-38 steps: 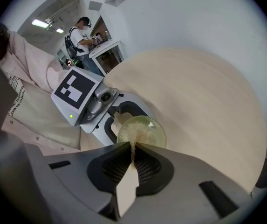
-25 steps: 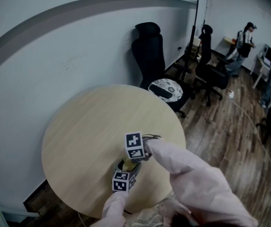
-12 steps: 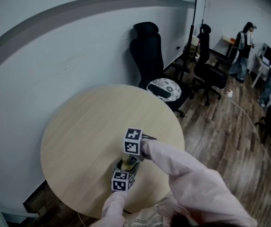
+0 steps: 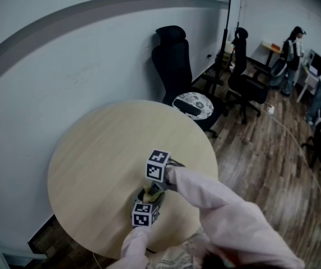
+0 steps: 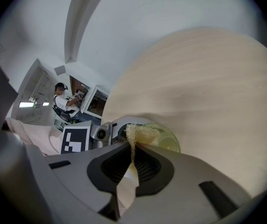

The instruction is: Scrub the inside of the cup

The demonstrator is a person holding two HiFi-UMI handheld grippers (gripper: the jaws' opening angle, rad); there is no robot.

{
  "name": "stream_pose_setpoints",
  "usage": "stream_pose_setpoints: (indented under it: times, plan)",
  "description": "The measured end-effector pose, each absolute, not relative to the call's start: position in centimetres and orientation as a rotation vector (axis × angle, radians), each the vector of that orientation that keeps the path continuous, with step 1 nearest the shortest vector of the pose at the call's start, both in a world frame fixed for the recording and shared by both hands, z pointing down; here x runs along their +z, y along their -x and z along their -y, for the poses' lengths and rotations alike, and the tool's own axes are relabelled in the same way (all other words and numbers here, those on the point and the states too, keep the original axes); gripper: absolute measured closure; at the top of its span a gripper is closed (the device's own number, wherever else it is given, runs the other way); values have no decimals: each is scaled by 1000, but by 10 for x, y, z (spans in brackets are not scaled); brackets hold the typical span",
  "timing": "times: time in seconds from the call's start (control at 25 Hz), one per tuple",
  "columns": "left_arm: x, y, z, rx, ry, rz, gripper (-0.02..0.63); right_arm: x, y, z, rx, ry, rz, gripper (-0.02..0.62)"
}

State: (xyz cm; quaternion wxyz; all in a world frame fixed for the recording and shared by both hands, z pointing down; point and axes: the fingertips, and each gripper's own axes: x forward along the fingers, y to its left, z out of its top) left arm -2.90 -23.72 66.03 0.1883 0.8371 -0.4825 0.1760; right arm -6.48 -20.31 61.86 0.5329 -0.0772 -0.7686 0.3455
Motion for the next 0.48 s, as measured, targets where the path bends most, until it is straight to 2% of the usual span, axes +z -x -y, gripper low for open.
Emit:
stream_pose_setpoints:
  times: [0.48]
  plan:
    - [661, 30, 237, 495, -2355, 1358, 249, 614, 73, 215, 1020, 69, 1869, 568]
